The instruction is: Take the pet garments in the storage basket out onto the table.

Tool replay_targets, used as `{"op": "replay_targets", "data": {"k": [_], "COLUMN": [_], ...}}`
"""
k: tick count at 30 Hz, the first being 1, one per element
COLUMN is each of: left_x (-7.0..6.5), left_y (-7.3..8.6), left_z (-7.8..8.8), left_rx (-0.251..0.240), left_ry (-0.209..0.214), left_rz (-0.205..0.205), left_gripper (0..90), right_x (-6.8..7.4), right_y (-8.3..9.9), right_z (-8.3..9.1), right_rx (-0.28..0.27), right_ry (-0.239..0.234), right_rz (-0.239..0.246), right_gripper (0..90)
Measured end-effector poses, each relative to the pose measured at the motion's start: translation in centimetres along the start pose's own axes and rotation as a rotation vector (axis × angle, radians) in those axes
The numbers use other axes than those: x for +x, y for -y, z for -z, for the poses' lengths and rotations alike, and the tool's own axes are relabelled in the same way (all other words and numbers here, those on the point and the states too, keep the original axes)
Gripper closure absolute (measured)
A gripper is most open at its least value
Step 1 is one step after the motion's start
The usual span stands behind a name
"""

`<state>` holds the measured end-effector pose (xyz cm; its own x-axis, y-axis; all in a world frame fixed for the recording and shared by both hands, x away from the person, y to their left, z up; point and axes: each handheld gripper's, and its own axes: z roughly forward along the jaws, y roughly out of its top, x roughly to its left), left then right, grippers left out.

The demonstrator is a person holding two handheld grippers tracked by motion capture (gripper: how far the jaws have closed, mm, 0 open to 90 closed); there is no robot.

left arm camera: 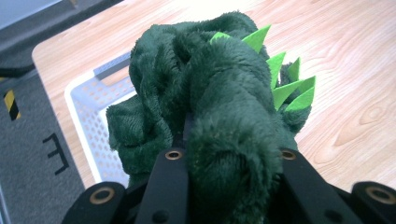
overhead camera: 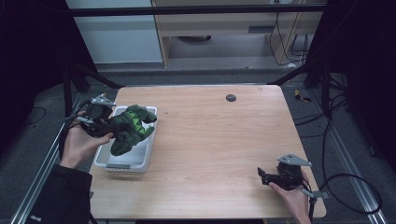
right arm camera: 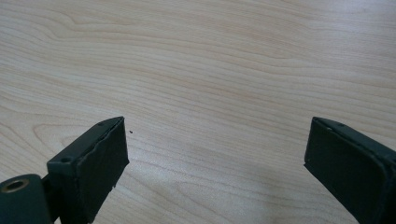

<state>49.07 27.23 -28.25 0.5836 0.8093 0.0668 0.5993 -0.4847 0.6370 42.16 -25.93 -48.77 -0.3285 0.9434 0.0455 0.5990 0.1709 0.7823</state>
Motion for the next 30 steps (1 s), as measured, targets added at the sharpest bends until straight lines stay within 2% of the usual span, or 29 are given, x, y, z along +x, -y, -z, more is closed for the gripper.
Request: {"op": "replay_targets", "data": {"k": [9, 10, 12, 16, 22, 26, 28, 30], "left_x": [-2.2, -2.7, -3.2, -4.2, -5.7, -6.6, -6.9, -7.5], "left_y": [-1.6, -2.0, -2.4, -3.0, -3.9, -4.5, -4.6, -5.1], "left_z": [-0.5, -0.5, -0.5, -0.7, -1.8, -2.5, -2.8, -3.3], "left_rx": [-0.008, -0.006, -0.009, -0.018, -0.025, -0.014, -0.016, -0.01], "left_ry": [0.03, 0.037, 0.044, 0.059, 0.093, 0.111, 0.114, 0.124], "left_rz": [-0.064, -0.085, -0.1, -0.119, -0.147, -0.181, -0.183, -0.206], "left_gripper": [75.9, 75.9, 75.9, 75.9, 75.8, 75.8, 75.8, 75.8], "right_x": [0.0, 0.0, 0.0, -0.1, -0.1, -0.1, -0.1, -0.1], "right_y": [0.0, 0.0, 0.0, 0.0, 0.0, 0.0, 0.0, 0.0], "right_z": [0.1, 0.1, 0.2, 0.2, 0.2, 0.2, 0.2, 0.2], "right_rx": [-0.023, -0.027, -0.03, -0.041, -0.051, -0.053, -0.054, -0.053], "right_ry": [0.006, 0.006, 0.007, 0.012, 0.018, 0.021, 0.022, 0.022], "right_rz": [0.013, 0.016, 0.014, 0.019, 0.026, 0.031, 0.032, 0.034], "right_gripper": [6.3, 6.4, 6.4, 6.4, 6.6, 6.7, 6.8, 6.8]}}
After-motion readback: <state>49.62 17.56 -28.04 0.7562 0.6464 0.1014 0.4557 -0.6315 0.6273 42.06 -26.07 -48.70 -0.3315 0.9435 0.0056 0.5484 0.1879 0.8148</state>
